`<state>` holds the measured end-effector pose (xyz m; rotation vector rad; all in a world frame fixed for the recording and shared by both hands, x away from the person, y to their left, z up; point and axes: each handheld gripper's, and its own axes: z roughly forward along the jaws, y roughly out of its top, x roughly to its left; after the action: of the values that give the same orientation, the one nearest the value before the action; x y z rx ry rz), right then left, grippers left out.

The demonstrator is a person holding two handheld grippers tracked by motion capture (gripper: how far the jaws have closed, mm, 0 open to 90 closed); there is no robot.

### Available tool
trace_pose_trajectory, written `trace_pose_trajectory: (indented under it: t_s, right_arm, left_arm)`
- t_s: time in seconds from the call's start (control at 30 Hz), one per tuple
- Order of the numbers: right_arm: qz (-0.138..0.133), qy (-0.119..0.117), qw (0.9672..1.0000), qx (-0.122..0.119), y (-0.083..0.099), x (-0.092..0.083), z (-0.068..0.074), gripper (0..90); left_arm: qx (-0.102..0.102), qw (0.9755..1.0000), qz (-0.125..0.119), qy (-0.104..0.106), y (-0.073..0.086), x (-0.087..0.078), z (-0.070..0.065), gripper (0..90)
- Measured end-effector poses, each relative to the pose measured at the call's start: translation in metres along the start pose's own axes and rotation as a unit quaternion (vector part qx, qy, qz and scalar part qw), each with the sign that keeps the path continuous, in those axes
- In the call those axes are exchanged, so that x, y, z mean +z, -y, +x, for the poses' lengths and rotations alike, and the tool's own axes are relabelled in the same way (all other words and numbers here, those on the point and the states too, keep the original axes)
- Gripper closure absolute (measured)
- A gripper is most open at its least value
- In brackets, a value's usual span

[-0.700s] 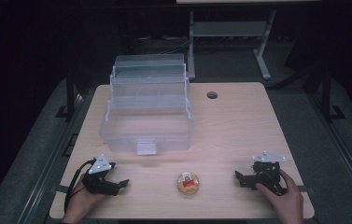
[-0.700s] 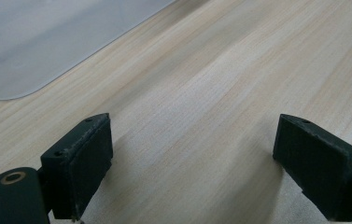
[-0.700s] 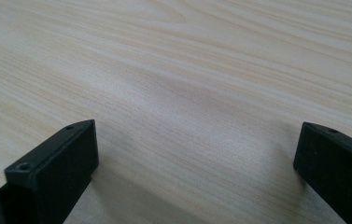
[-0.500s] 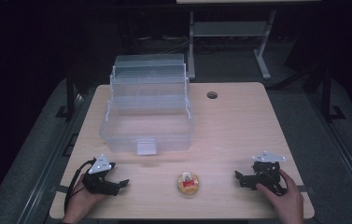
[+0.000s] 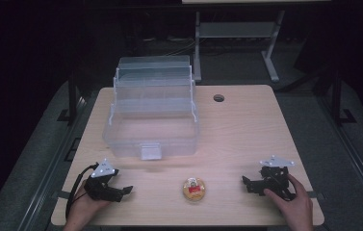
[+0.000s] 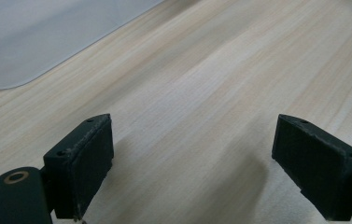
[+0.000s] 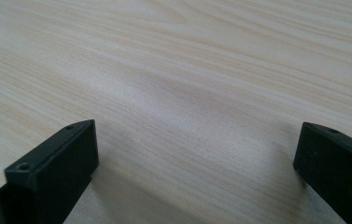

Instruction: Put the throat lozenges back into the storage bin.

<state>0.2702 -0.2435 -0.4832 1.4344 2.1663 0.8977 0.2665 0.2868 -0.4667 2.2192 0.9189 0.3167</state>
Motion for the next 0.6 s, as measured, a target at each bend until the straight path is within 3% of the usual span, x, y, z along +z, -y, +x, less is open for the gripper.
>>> trace_pose_trajectory:
  t_s: [0.6]
  right_arm:
    - [0.0,0.0,1.0,0.0,0.0,0.0,0.0,0.0]
  left_arm:
    - [0.022,0.9995,0.013,0.018,-0.013,-0.002,-0.014,12.6]
